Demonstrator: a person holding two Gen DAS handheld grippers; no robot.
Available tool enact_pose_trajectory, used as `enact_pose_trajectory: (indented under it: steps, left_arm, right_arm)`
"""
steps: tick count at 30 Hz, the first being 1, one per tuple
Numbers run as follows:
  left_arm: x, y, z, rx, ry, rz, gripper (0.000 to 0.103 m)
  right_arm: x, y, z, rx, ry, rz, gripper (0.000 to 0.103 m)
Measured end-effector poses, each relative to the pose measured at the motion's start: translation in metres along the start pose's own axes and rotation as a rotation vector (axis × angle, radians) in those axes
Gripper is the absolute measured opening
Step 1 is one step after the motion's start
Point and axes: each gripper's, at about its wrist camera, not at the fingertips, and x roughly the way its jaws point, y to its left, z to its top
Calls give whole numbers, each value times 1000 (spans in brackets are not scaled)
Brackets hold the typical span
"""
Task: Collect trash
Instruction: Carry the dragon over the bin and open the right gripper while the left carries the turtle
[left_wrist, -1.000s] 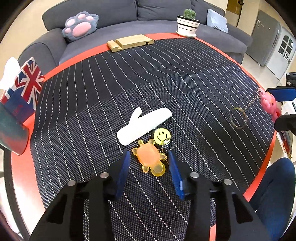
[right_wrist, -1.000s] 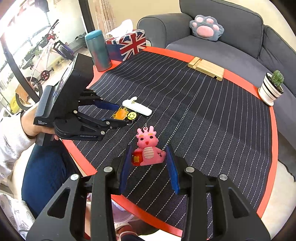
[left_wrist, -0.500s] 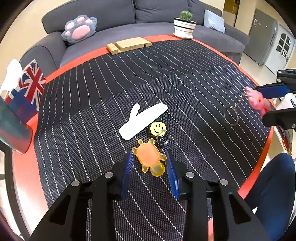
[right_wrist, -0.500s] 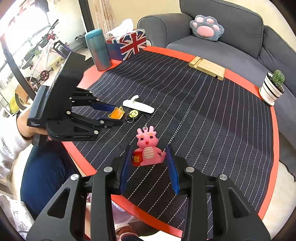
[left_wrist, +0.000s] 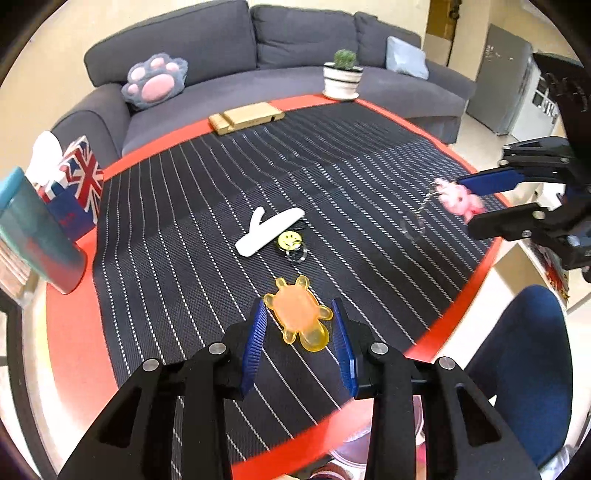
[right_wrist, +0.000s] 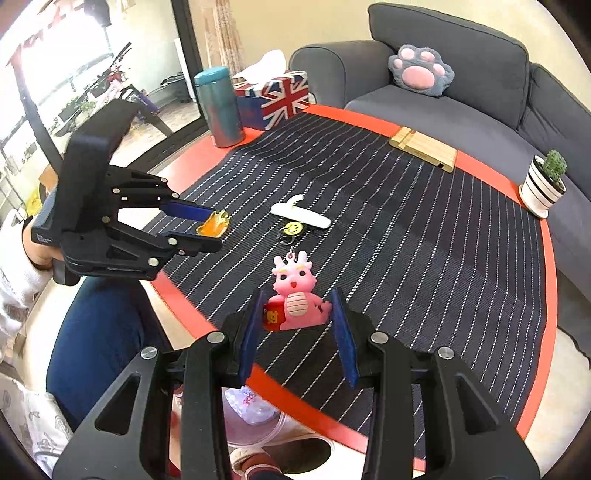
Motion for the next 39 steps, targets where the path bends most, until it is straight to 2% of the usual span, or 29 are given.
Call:
enact_pose_trajectory:
  steps: [10, 18, 28, 39]
  left_arm:
    - [-42, -37, -24, 73, -62, -61, 35]
    - [-56, -63, -50, 99, -70, -101, 35]
    - [-65, -75, -81, 87, -68, -135, 35]
    - [-66, -74, -91, 66, -57, -161, 35]
  right_arm:
    - [-27, 33, -22, -35, -55, 40, 37]
    - [-41, 62, -55, -59, -73, 90, 37]
    - [-37, 87, -93, -65, -44, 131, 37]
    - [-22, 101, -113, -66, -9, 174, 39]
